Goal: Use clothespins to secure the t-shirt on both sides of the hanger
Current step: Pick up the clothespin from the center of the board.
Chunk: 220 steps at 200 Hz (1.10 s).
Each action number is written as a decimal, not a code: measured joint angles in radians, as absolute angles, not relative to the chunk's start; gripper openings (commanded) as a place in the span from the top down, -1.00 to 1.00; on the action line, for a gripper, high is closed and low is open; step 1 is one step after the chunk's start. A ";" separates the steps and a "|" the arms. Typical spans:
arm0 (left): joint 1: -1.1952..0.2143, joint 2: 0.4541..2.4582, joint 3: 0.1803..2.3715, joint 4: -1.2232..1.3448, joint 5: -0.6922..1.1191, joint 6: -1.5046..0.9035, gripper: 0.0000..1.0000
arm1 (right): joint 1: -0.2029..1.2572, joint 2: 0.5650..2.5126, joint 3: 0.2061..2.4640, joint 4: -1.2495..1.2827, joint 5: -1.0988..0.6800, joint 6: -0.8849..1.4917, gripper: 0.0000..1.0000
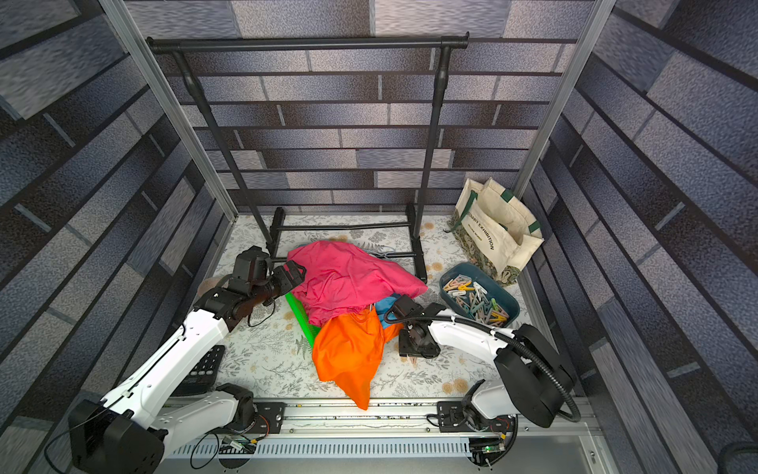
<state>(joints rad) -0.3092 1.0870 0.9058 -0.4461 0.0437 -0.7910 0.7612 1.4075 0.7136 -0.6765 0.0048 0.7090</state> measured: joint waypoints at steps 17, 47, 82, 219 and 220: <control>-0.309 1.099 0.921 -0.446 0.044 -0.789 -1.00 | 0.761 1.412 0.714 -0.675 0.015 0.710 0.27; -0.309 1.130 0.952 -0.445 0.048 -0.788 -1.00 | 0.761 1.421 0.714 -0.669 0.026 0.710 0.25; -0.315 1.171 0.983 -0.443 0.054 -0.783 -1.00 | 0.760 1.424 0.714 -0.643 0.028 0.721 0.13; -0.319 1.567 1.613 -0.585 0.038 -0.561 -1.00 | 0.643 1.147 0.669 -0.627 0.027 0.742 0.94; -0.319 1.576 1.623 -0.588 0.039 -0.556 -1.00 | 0.641 1.144 0.669 -0.627 0.026 0.743 0.94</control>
<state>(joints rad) -0.3195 1.5761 1.6234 -0.5880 0.0391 -0.5564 0.6407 1.1442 0.6685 -0.6273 0.0257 0.7425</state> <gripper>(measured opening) 0.998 0.186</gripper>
